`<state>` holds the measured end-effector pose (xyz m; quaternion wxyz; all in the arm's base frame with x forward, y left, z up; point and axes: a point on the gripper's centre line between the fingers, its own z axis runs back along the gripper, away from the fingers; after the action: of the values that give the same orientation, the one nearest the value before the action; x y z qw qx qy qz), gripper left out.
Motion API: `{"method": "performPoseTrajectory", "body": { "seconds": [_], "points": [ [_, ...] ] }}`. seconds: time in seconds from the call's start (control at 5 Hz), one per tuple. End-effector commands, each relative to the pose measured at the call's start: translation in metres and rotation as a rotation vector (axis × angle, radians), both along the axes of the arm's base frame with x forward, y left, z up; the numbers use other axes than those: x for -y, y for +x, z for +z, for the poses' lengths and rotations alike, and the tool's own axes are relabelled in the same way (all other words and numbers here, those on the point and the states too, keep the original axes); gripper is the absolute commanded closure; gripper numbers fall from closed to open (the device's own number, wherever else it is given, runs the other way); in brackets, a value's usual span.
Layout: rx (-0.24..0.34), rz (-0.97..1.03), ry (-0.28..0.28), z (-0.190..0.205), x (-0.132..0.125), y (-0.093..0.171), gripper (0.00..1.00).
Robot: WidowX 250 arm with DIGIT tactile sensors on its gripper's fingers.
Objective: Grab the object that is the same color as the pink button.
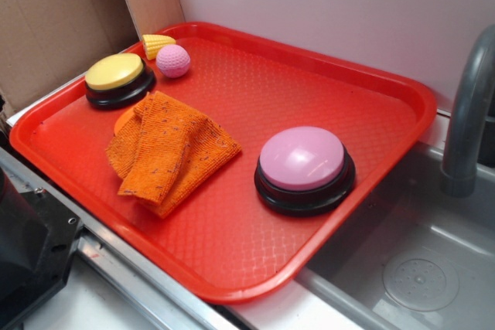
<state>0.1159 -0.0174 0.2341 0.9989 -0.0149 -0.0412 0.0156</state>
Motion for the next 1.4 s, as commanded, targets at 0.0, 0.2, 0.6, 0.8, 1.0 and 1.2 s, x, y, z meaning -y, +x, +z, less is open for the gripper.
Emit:
{"method": "performPoseTrajectory", "body": {
  "seconds": [0.0,0.2,0.6,0.8,1.0,1.2],
  "points": [
    [0.0,0.0,0.0,0.0,0.0,0.0,0.0],
    [0.064,-0.115,0.03,-0.008,-0.013,0.017,0.0],
    [0.142,-0.313,0.076,-0.032,-0.054,0.061,0.0],
    [0.168,-0.387,0.121,-0.048,-0.081,0.089,0.0],
    [0.172,-0.404,0.138,-0.066,-0.101,0.11,0.0],
    [0.194,-0.417,0.164,-0.087,-0.113,0.132,0.0]
  ]
}}
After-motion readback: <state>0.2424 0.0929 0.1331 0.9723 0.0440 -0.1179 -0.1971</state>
